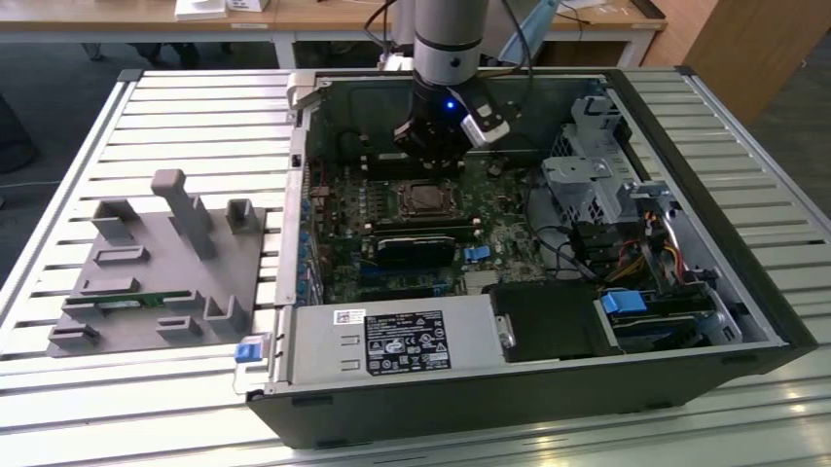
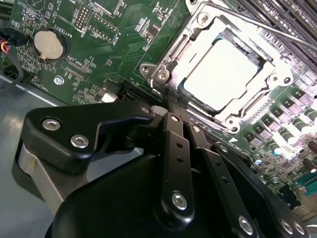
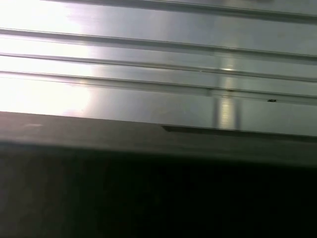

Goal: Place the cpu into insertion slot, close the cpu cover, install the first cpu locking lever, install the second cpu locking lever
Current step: 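Install the first cpu locking lever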

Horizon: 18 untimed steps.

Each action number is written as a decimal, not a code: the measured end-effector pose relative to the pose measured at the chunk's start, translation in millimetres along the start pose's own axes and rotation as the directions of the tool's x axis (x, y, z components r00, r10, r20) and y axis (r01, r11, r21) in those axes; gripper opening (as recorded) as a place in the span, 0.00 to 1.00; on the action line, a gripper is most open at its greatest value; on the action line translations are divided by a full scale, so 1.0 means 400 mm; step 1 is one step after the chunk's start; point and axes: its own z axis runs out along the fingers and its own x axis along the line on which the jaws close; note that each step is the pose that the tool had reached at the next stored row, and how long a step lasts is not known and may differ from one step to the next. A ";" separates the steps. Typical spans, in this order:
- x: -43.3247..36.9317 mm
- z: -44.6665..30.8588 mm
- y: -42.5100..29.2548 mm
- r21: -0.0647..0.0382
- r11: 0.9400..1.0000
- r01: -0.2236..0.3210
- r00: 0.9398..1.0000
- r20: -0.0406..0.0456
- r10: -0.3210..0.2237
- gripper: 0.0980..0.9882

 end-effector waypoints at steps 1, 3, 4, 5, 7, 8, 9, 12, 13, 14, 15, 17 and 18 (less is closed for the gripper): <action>0.000 0.000 0.000 0.002 1.000 0.000 1.000 0.000 0.000 0.01; 0.000 0.001 0.002 0.004 1.000 0.000 1.000 0.000 0.000 0.01; 0.000 0.002 0.002 0.005 1.000 0.000 1.000 0.000 0.000 0.01; -0.001 0.003 0.003 0.006 1.000 0.000 1.000 0.000 0.000 0.01; -0.001 0.005 0.005 0.007 1.000 0.000 1.000 0.000 0.000 0.01; -0.001 0.006 0.006 0.007 1.000 0.000 1.000 0.000 0.000 0.01; -0.001 0.007 0.006 0.008 1.000 0.000 1.000 -0.001 0.000 0.01; -0.001 0.008 0.008 0.007 1.000 0.000 1.000 -0.001 0.000 0.01; -0.001 0.008 0.008 0.007 1.000 0.000 1.000 -0.001 0.000 0.01; -0.002 0.008 0.009 0.006 1.000 0.000 1.000 0.000 0.000 0.01; -0.002 0.006 0.009 0.005 1.000 0.000 1.000 0.001 0.000 0.01; -0.002 -0.002 0.009 0.006 1.000 0.000 1.000 0.000 0.000 0.01; -0.002 -0.007 0.009 0.006 1.000 0.000 1.000 0.000 0.000 0.01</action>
